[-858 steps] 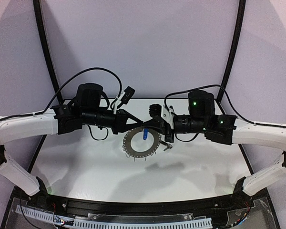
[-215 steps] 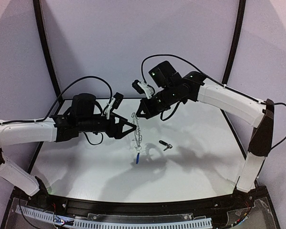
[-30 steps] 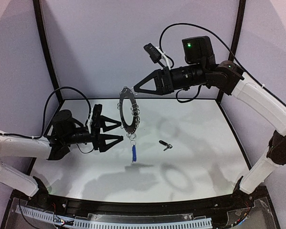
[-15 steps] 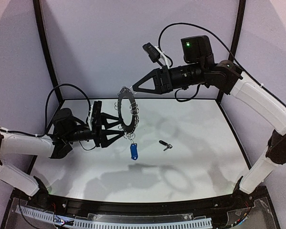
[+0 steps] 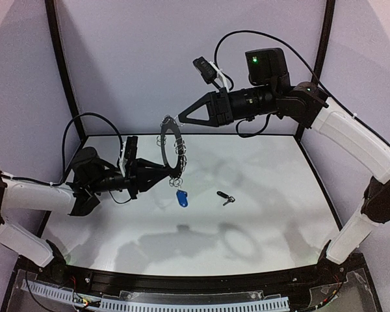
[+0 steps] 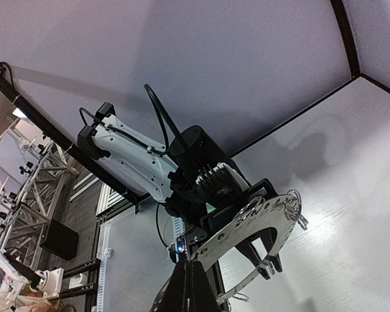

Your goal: Put the keys on the keyring

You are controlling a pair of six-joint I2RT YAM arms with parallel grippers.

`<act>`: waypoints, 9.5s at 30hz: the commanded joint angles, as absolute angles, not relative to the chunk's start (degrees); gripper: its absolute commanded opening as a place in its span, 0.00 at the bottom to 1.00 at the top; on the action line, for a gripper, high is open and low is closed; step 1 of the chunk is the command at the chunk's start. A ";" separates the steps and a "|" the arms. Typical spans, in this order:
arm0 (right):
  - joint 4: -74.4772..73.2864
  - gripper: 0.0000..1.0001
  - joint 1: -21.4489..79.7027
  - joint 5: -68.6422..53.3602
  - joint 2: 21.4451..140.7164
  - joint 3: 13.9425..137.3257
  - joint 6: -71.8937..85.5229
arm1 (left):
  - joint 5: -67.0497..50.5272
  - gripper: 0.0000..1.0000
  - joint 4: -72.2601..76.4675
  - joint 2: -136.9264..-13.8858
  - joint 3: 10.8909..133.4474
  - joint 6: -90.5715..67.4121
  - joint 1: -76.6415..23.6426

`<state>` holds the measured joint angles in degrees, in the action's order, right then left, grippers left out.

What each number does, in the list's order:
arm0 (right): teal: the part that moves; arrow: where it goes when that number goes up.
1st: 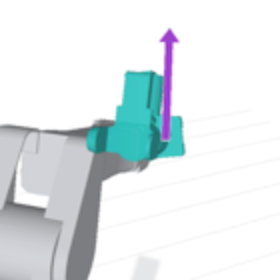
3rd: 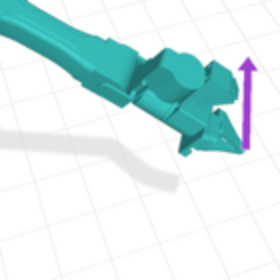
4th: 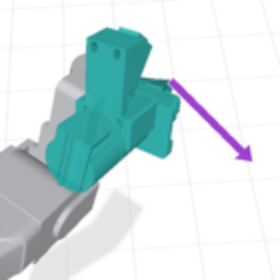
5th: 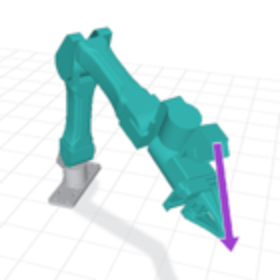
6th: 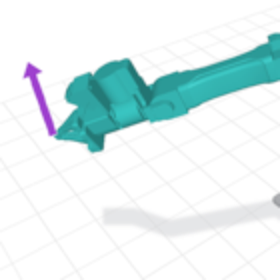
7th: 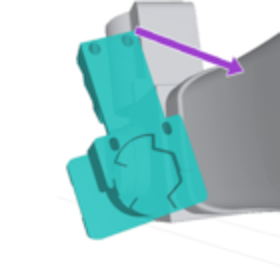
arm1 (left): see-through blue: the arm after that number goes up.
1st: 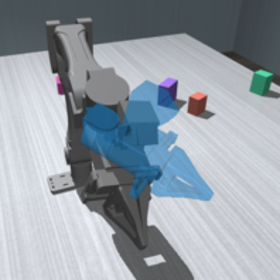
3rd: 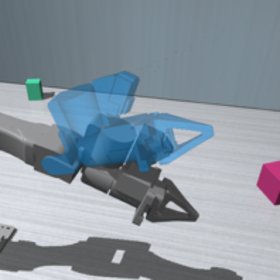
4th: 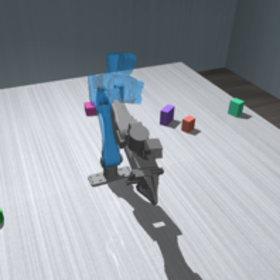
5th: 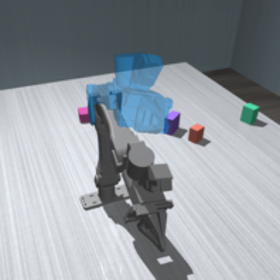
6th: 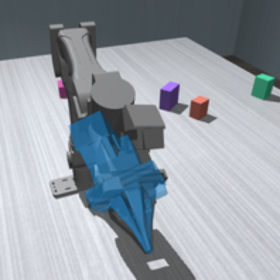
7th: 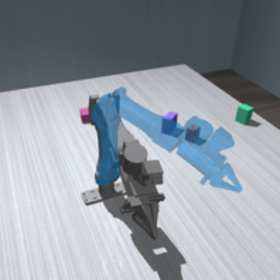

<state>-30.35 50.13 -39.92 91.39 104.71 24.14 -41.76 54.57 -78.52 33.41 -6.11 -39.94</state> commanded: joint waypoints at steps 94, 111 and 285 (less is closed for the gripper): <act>-25.36 0.03 58.22 -44.82 102.42 91.12 -24.24 | -41.14 0.01 -3.26 -63.05 51.61 -0.78 -41.83; -8.35 0.00 58.73 -33.05 92.20 82.93 -14.70 | -33.19 0.45 3.69 -59.72 44.74 -3.41 -41.84; -41.57 0.00 27.11 -32.46 106.59 82.06 -9.24 | -24.37 0.01 -0.25 -60.99 41.87 2.42 -41.84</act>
<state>-46.94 25.45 -32.53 114.98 84.40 -7.60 -23.18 -1.50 -61.89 40.07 1.58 -42.00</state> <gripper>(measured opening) 0.013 0.011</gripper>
